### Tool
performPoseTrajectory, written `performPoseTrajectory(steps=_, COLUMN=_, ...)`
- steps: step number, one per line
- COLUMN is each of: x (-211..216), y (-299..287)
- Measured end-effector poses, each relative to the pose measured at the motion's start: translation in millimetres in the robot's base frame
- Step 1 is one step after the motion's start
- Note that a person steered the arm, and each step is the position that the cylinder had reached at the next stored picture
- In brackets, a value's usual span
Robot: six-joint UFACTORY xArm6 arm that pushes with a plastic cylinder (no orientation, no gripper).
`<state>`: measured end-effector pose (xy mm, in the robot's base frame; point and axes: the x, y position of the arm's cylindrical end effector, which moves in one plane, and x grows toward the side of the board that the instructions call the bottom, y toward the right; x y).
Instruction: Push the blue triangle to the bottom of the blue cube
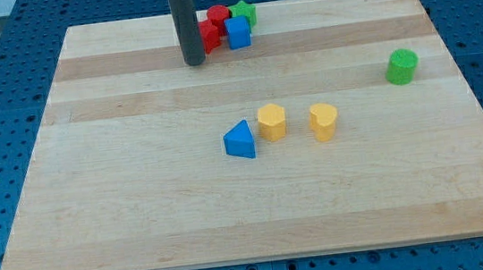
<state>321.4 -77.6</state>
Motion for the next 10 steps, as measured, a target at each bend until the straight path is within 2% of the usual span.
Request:
performPoseTrajectory(steps=4, x=157.4, y=0.0)
performPoseTrajectory(steps=5, x=183.1, y=19.7)
performPoseTrajectory(steps=6, x=182.5, y=54.9)
performPoseTrajectory(steps=8, x=158.5, y=88.9)
performPoseTrajectory(steps=10, x=147.6, y=78.0)
